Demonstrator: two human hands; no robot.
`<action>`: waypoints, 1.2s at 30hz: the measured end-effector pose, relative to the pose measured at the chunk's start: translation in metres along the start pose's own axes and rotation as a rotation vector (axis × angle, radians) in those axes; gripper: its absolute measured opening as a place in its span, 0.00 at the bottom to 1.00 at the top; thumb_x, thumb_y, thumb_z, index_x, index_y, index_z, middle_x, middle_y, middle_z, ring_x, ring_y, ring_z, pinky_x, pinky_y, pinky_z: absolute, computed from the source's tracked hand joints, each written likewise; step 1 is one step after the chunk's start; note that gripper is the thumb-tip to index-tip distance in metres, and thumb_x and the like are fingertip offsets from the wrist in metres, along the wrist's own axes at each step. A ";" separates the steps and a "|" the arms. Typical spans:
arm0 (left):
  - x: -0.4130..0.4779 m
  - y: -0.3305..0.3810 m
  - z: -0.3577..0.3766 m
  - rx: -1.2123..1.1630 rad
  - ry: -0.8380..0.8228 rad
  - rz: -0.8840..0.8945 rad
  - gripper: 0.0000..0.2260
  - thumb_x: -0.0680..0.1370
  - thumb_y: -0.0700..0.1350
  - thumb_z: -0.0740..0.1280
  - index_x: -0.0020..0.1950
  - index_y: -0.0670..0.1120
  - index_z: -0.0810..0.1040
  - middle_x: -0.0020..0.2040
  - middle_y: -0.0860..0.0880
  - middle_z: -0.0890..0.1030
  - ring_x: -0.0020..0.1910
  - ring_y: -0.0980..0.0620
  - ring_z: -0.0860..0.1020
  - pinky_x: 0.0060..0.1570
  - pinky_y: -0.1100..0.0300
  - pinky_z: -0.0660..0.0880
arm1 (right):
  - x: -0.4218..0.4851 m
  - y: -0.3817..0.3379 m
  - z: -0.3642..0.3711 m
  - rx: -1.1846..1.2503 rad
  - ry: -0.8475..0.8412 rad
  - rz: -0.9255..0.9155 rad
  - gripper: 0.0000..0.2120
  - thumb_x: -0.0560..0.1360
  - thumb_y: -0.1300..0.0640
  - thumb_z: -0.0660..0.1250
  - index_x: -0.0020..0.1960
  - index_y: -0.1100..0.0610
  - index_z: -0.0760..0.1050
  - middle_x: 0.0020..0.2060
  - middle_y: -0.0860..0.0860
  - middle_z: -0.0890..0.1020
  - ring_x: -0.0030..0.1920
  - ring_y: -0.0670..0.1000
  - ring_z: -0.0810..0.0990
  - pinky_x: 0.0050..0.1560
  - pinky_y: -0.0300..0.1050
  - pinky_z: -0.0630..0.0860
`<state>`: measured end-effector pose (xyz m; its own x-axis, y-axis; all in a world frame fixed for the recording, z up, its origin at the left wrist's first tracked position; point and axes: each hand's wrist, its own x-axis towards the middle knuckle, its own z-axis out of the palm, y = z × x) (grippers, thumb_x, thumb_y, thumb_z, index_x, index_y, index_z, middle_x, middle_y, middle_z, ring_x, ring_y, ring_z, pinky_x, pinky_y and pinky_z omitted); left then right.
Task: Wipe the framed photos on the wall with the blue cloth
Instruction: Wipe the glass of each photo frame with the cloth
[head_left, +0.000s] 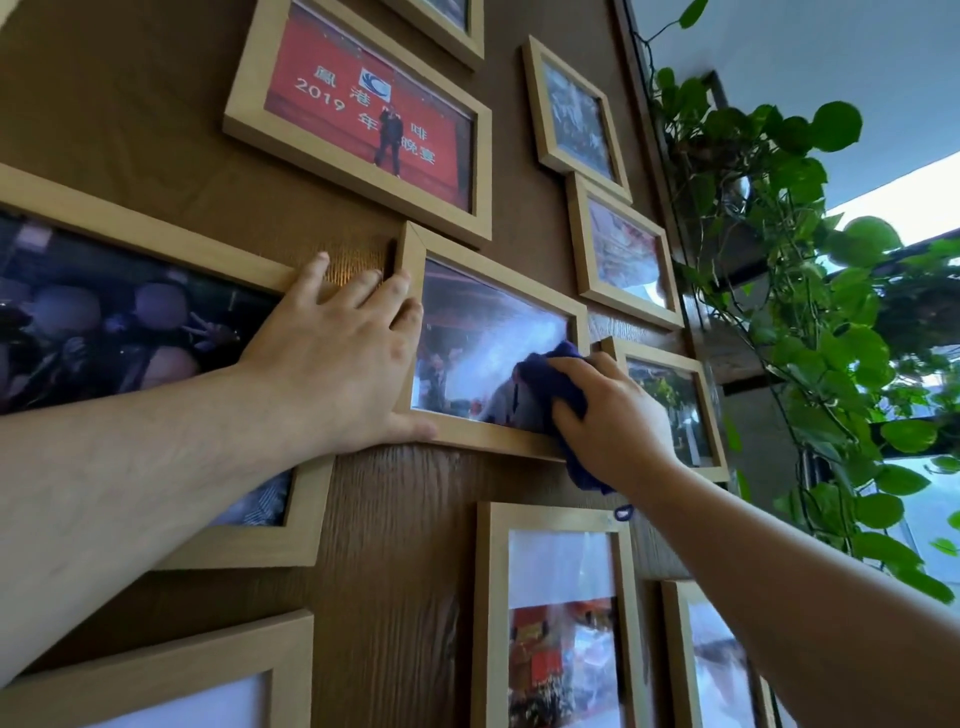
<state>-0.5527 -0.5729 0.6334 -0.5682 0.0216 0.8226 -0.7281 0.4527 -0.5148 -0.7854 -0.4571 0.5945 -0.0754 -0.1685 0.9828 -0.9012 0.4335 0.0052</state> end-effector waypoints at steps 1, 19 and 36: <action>0.000 0.000 -0.001 -0.003 -0.002 0.001 0.49 0.67 0.76 0.52 0.77 0.45 0.48 0.79 0.44 0.48 0.77 0.45 0.50 0.73 0.38 0.49 | 0.001 -0.009 0.000 0.027 0.000 -0.032 0.21 0.76 0.50 0.62 0.68 0.44 0.65 0.58 0.48 0.73 0.46 0.49 0.74 0.40 0.45 0.74; 0.001 -0.001 0.002 -0.017 -0.001 -0.002 0.49 0.67 0.76 0.53 0.77 0.45 0.49 0.79 0.43 0.48 0.76 0.45 0.51 0.73 0.37 0.48 | -0.006 -0.009 -0.019 -0.146 -0.163 -0.319 0.20 0.76 0.51 0.63 0.67 0.44 0.67 0.59 0.49 0.72 0.48 0.51 0.76 0.41 0.48 0.77; -0.029 0.032 -0.004 -0.104 0.145 0.251 0.40 0.74 0.69 0.51 0.76 0.43 0.51 0.78 0.39 0.53 0.76 0.41 0.51 0.73 0.36 0.49 | -0.055 -0.001 -0.028 0.016 -0.040 0.047 0.19 0.75 0.53 0.64 0.65 0.45 0.68 0.53 0.47 0.73 0.42 0.50 0.74 0.34 0.42 0.68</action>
<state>-0.5577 -0.5556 0.5942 -0.6593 0.2680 0.7025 -0.5245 0.5055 -0.6851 -0.7680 -0.4233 0.5457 -0.1343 -0.1837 0.9738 -0.9031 0.4272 -0.0439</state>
